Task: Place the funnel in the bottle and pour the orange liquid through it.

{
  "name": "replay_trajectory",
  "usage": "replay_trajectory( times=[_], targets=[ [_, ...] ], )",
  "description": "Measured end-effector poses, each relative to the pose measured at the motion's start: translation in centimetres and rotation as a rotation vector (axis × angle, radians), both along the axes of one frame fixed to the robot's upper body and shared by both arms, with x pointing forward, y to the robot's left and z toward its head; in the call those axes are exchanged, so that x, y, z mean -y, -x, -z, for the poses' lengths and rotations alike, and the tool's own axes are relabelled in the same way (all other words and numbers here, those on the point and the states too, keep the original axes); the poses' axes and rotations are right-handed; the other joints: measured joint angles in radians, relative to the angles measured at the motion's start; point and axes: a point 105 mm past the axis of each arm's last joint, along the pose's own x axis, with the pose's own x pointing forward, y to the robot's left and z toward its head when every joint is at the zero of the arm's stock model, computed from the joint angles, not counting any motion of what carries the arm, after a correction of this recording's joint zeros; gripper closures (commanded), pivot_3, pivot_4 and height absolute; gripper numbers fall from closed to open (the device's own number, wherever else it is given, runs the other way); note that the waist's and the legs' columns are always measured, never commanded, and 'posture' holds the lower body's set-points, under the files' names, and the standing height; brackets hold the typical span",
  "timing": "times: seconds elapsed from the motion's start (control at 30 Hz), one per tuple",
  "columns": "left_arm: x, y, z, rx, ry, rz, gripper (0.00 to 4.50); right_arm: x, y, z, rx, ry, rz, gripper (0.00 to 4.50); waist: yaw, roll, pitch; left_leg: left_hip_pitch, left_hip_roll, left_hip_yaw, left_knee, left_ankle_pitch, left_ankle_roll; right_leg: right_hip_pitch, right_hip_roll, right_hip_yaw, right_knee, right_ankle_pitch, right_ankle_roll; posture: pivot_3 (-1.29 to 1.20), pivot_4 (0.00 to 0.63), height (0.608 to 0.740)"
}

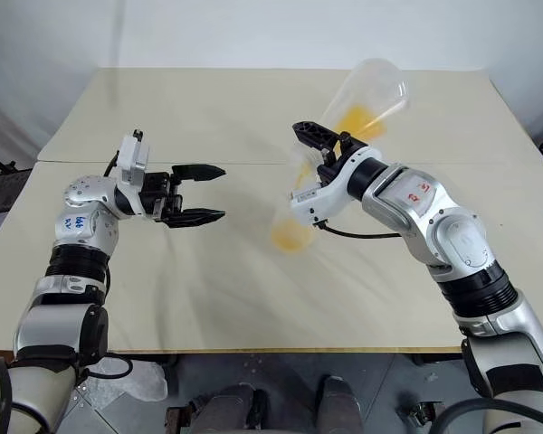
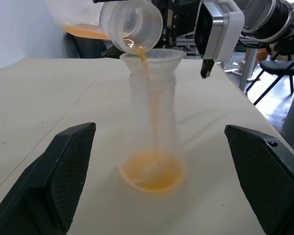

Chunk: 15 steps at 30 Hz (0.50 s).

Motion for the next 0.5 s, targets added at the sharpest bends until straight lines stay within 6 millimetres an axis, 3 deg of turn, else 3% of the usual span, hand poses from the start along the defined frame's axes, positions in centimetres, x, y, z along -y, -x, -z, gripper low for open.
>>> replay_trajectory(
  times=[0.5],
  targets=[
    [0.00,-0.20,-0.52,0.005,0.008,-0.002,0.00,-0.26,0.05,-0.42,0.019,0.020,-0.013,1.68,0.000,0.000,0.000,0.000,0.000,0.000,0.000,0.000,0.000,0.000,0.000,0.000,0.000,0.000,0.000,0.00,0.150,0.740]
  ],
)
